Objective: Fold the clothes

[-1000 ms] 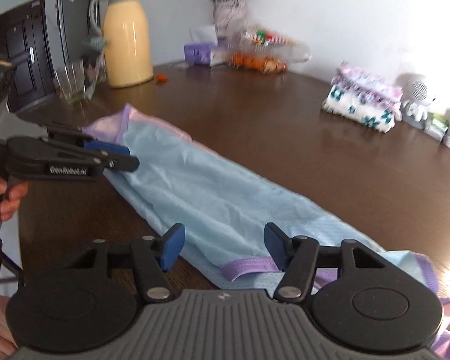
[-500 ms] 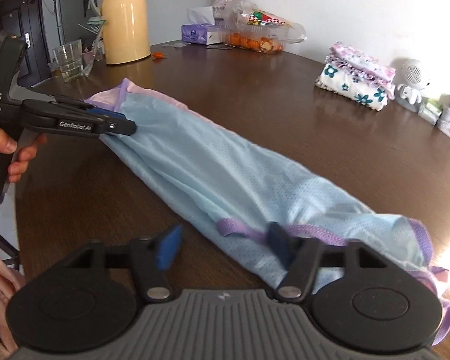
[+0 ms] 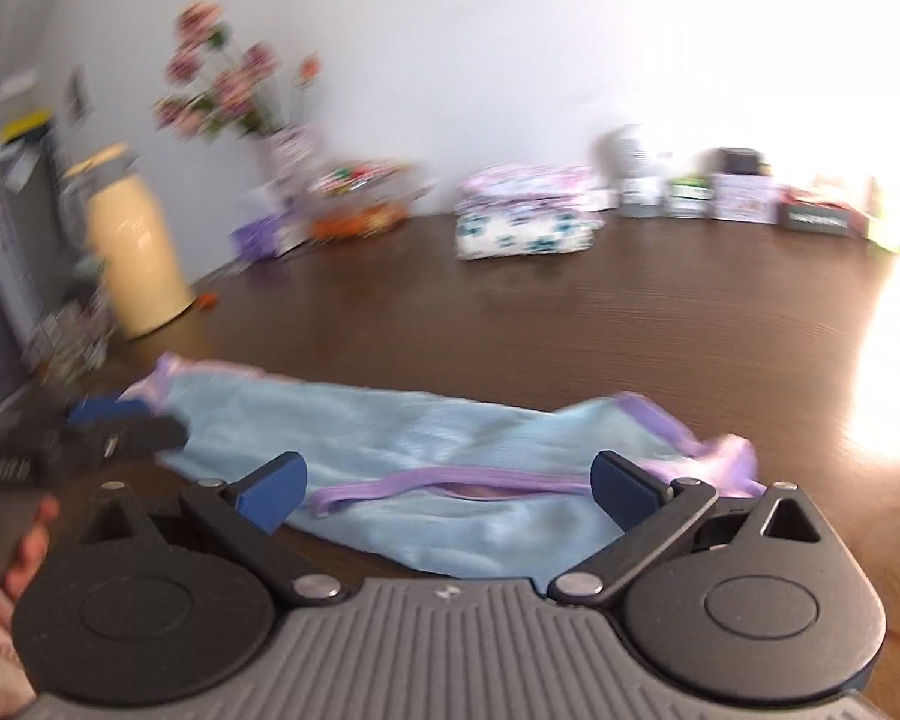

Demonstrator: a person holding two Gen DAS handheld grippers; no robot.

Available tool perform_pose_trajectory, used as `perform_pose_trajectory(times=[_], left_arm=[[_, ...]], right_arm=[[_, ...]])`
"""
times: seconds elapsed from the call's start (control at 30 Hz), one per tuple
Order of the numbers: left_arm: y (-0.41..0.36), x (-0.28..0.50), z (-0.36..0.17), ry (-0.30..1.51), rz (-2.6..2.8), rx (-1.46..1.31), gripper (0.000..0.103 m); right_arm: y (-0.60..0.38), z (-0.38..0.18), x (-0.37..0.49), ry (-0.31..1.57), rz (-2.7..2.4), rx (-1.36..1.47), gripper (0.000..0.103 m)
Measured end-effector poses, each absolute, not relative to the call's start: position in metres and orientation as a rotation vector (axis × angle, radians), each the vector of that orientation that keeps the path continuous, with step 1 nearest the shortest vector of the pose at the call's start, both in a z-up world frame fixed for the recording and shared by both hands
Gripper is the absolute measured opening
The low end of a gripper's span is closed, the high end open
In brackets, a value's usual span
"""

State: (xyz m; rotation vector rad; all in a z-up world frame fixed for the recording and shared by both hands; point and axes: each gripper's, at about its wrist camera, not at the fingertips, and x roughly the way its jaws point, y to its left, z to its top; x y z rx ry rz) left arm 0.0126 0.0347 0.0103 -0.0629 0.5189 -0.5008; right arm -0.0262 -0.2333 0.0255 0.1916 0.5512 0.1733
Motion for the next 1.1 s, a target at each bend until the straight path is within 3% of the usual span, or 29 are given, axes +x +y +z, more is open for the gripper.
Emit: perform_pose_trajectory(times=[0.17,0.23,0.37,0.47,0.53,0.63,1.1], left_arm=[[0.014,0.010,0.011,0.529,-0.521,0.021,0.099],[0.000,0.011,0.014,0.525,-0.537,0.083,0.087],[-0.038,0.022,0.019,0.529,-0.609,0.189,0.074],[-0.069,0.033,0.019,0.535,-0.679,0.259,0.056],[-0.092,0.042,0.015,0.557,-0.720,0.297,0.039],[-0.120,0.052,0.004,0.582,-0.765,0.351,0.024],[-0.137,0.069,-0.023,0.629,-0.866,0.368,0.018]], right_arm=[[-0.275,0.019,-0.040,0.550,0.126,0.295,0.103],[-0.291,0.017,-0.041,0.567,0.110,0.355,0.103],[-0.312,0.010,-0.041,0.590,0.000,0.421,0.103],[-0.320,0.004,-0.037,0.596,-0.026,0.457,0.102],[-0.322,-0.001,-0.032,0.609,-0.043,0.459,0.100],[-0.324,-0.008,-0.021,0.629,-0.032,0.478,0.095],[-0.305,-0.019,-0.004,0.586,-0.107,0.499,0.072]])
